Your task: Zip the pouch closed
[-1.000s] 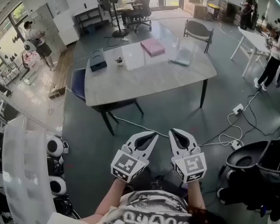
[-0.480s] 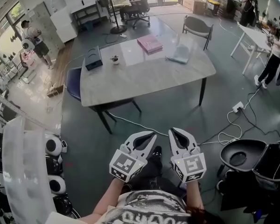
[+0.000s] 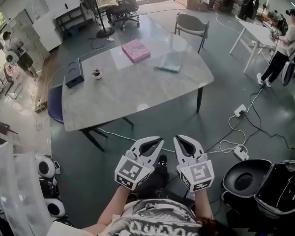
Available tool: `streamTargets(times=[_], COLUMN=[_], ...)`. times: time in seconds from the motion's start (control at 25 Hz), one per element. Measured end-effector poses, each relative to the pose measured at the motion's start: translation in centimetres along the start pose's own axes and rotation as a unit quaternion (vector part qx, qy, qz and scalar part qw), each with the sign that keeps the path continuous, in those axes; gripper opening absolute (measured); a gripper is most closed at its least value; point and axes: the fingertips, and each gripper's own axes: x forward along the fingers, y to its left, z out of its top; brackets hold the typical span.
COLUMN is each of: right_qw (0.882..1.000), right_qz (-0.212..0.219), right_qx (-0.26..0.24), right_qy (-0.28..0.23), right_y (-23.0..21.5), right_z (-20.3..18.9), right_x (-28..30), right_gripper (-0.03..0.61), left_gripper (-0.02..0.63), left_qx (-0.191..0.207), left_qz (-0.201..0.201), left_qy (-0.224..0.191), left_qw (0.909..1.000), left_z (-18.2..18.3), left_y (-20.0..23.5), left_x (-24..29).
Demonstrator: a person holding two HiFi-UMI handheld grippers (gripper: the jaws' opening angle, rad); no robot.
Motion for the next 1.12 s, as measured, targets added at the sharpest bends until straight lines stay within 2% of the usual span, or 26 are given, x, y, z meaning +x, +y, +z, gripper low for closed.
streamTargets(times=[0.28, 0.52, 0.84, 1.12], right_qw=[1.000, 0.999, 0.999, 0.998], right_qz=[-0.010, -0.018, -0.018, 0.010], right_qx=[0.008, 0.019, 0.010, 0.000], right_qy=[0.016, 0.033, 0.049, 0.054], right_y=[-7.6, -12.4, -14.5, -15.6], right_z=[1.6, 1.5, 2.5, 3.3], right_x=[6.2, 10.6, 14.2, 16.8], right_gripper=[0.000, 0.000, 0.000, 0.000], left_gripper=[0.014, 0.014, 0.014, 0.014], left_qx=[-0.002, -0.004, -0.019, -0.038], left_qz=[-0.021, -0.030, -0.029, 0.008], left_qy=[0.009, 0.023, 0.026, 0.012], left_qw=[0.9997, 0.9993, 0.9990, 0.9992], left_z=[2.3, 2.4, 2.8, 3.0], left_y=[5.4, 9.5, 13.2, 15.6], left_x=[8.9, 14.6, 16.9, 17.3])
